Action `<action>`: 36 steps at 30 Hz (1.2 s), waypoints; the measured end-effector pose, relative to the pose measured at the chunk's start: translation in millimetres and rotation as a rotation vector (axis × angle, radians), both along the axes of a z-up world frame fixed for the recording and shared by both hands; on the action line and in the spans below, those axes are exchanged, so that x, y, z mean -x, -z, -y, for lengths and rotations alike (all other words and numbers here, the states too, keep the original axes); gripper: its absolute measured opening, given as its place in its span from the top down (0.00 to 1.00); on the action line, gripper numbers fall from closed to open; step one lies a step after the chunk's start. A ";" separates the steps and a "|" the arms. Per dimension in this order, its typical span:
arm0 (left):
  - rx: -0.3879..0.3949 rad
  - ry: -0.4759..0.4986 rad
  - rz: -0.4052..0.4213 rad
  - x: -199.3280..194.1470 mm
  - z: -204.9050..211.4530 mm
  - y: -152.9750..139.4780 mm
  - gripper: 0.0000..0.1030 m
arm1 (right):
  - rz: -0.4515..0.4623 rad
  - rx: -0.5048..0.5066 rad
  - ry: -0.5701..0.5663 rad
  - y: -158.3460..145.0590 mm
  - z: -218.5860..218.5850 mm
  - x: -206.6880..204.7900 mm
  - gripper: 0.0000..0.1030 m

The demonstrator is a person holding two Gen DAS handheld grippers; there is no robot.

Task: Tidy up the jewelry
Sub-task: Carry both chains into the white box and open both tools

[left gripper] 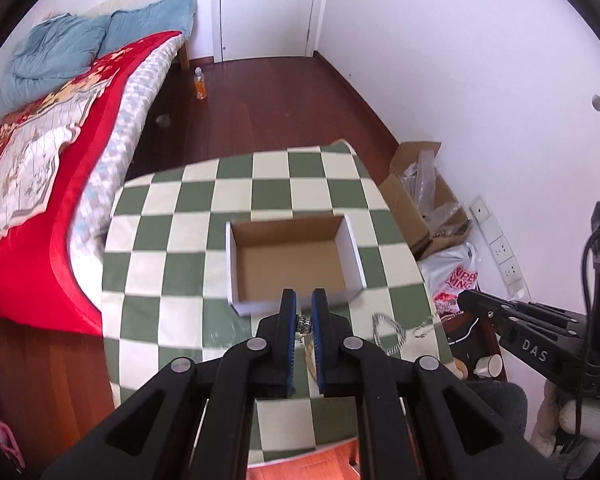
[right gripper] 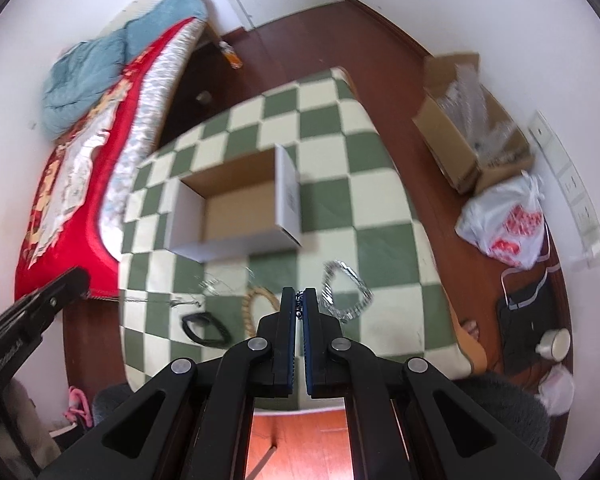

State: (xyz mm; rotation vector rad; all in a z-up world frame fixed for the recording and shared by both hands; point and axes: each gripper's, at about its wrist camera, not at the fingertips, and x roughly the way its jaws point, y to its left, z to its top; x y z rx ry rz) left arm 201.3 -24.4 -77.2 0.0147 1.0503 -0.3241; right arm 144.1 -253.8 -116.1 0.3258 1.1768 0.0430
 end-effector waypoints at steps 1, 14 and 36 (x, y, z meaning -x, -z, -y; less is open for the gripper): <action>-0.001 0.000 0.003 -6.3 -0.8 -1.1 0.95 | 0.017 0.007 -0.006 -7.2 -3.7 -5.8 0.97; 0.036 -0.050 -0.110 -101.0 -1.3 42.5 0.95 | 0.051 0.073 -0.096 -16.8 -60.6 -98.4 0.97; -0.076 -0.112 -0.275 -168.8 6.1 134.2 0.90 | -0.199 0.093 -0.123 123.9 -68.5 -188.1 0.96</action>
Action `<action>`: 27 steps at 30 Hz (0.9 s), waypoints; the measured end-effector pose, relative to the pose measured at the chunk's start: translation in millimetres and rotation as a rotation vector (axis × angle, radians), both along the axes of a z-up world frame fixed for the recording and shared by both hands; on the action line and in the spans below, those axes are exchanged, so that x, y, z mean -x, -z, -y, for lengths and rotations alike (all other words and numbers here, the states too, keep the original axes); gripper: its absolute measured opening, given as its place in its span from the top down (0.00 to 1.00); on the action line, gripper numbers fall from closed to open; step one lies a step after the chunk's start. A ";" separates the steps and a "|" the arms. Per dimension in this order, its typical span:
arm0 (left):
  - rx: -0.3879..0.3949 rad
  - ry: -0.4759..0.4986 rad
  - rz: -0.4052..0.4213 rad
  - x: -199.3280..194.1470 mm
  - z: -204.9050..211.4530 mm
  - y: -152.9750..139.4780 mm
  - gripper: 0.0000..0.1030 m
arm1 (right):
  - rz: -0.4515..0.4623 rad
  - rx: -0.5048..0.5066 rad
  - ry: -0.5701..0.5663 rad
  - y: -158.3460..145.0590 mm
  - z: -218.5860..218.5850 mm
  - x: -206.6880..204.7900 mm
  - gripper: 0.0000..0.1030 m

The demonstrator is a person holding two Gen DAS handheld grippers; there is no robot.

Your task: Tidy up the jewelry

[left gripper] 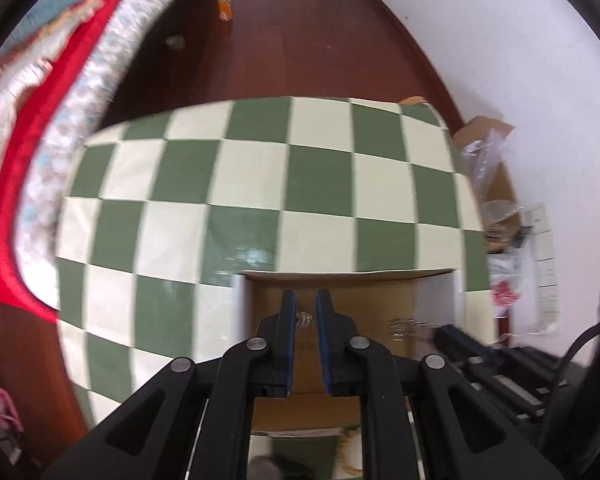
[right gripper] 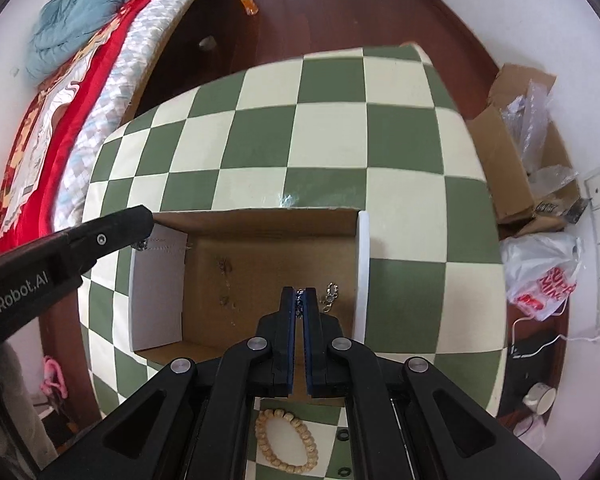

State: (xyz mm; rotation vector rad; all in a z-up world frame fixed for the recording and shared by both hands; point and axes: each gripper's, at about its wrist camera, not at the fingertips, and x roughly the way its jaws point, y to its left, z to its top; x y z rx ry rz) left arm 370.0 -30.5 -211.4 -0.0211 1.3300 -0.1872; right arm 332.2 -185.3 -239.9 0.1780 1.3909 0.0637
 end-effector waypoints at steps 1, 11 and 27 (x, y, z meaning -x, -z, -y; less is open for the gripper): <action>-0.040 -0.004 0.017 1.9 -1.4 -0.5 0.88 | -0.002 0.003 -0.001 0.6 0.4 -0.6 0.96; -0.168 -0.100 0.148 27.6 -38.3 -11.4 0.03 | 0.005 0.103 -0.008 -14.1 2.9 12.7 0.54; -0.190 -0.179 0.295 94.3 -61.1 -36.1 0.00 | 0.091 0.170 0.009 -31.7 -9.7 68.3 0.02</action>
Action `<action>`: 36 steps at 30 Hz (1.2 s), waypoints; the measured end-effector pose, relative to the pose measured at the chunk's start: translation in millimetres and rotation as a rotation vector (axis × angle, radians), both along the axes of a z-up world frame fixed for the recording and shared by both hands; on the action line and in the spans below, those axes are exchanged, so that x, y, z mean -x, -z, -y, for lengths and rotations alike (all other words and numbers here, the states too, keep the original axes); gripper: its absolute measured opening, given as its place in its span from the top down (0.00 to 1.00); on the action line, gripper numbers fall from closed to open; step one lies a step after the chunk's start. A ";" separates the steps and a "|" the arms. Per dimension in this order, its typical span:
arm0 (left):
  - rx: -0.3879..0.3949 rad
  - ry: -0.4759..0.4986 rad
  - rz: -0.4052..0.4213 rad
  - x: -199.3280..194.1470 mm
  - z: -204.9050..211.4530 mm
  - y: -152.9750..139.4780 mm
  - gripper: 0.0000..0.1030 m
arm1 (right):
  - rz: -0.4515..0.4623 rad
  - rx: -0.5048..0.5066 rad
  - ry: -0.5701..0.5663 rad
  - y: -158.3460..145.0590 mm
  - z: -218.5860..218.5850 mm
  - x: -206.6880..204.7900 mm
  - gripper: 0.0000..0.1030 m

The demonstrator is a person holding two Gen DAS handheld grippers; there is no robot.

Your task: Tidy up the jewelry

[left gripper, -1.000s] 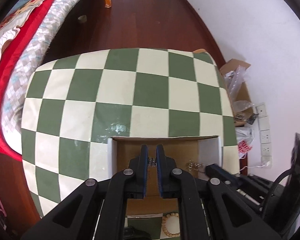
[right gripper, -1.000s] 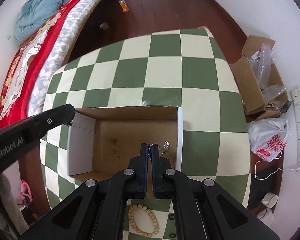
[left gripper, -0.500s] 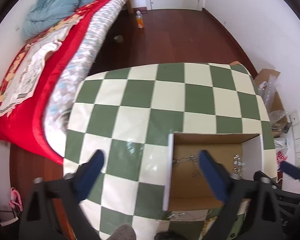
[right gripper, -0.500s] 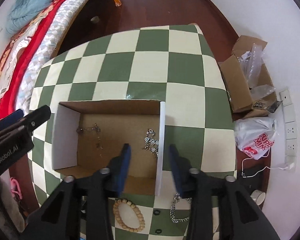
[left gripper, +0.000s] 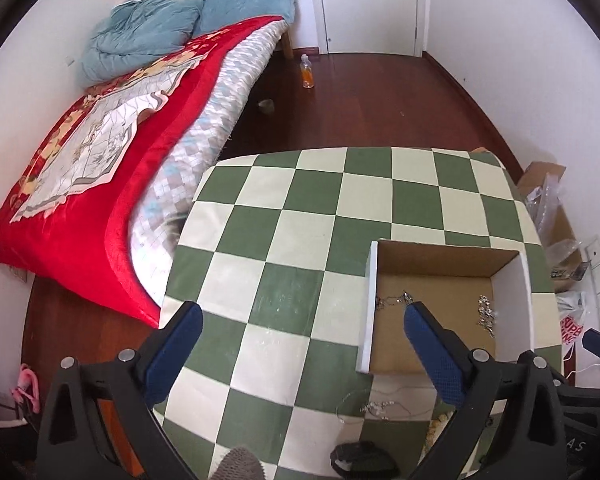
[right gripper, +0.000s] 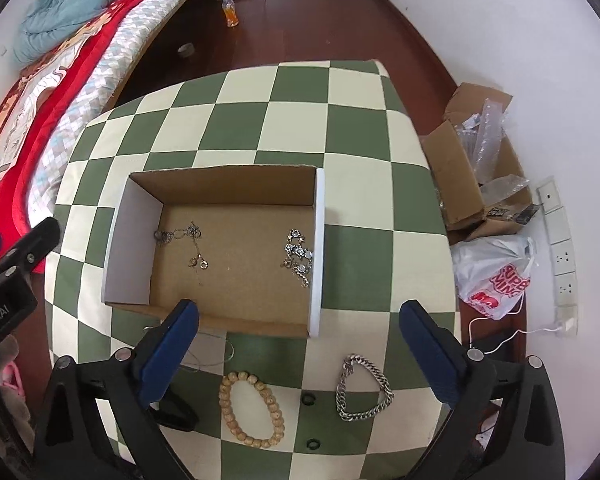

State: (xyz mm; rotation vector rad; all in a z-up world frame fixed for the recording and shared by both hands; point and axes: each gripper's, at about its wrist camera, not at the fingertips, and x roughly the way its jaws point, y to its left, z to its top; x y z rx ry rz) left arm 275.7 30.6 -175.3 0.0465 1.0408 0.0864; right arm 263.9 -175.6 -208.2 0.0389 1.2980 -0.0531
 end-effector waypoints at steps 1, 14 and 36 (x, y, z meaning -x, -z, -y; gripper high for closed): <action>-0.002 -0.001 0.007 4.4 -0.3 -2.8 0.00 | 0.009 0.001 0.000 -2.7 -0.6 4.3 0.02; -0.014 -0.016 0.084 73.8 -3.4 -42.9 0.00 | 0.190 0.030 -0.010 -62.9 -10.2 53.5 0.02; -0.027 -0.008 -0.251 52.4 -17.3 92.8 0.01 | -0.097 -0.055 0.206 79.9 86.3 109.4 0.14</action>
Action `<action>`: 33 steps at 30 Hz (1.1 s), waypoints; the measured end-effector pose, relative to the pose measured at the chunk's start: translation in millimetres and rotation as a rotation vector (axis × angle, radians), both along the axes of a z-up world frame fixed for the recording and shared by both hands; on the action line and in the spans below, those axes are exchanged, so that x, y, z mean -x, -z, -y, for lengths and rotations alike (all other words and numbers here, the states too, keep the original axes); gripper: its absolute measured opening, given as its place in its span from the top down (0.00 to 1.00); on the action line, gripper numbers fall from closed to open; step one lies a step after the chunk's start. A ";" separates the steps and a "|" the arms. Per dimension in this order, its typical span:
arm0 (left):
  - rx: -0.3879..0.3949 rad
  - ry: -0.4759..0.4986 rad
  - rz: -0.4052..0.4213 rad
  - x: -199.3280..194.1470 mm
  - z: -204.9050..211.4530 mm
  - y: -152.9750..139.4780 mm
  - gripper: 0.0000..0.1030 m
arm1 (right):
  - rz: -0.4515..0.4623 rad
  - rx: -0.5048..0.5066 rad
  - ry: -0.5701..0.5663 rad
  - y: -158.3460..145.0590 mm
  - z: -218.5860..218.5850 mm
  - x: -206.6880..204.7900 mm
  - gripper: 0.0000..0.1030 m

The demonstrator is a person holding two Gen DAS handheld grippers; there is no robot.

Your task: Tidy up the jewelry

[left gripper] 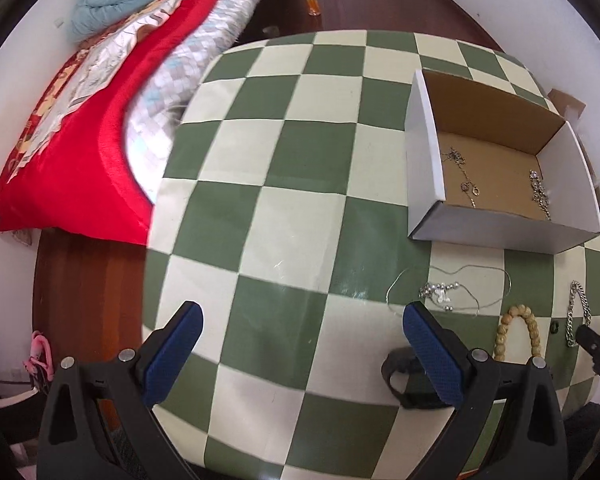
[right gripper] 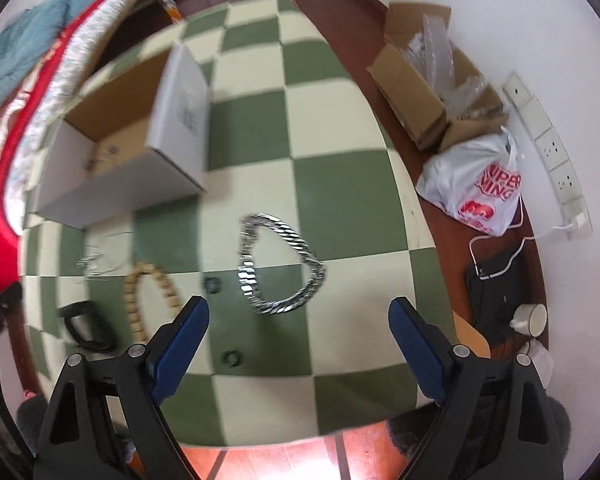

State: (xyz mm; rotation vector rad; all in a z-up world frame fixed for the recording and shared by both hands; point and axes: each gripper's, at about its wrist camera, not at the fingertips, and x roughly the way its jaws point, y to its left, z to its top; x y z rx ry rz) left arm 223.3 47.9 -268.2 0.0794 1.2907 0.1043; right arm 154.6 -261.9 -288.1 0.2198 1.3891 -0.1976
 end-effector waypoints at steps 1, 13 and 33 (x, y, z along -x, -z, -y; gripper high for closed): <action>0.014 0.011 -0.006 -3.5 1.4 2.7 0.01 | -0.010 0.003 0.005 5.4 0.9 -2.0 0.17; 0.051 0.196 -0.117 -29.8 44.1 45.2 0.14 | -0.008 -0.031 0.052 20.6 0.5 -18.7 0.35; 0.142 0.291 -0.096 -15.2 76.2 44.5 0.71 | -0.007 0.079 0.023 22.6 10.2 -17.5 0.39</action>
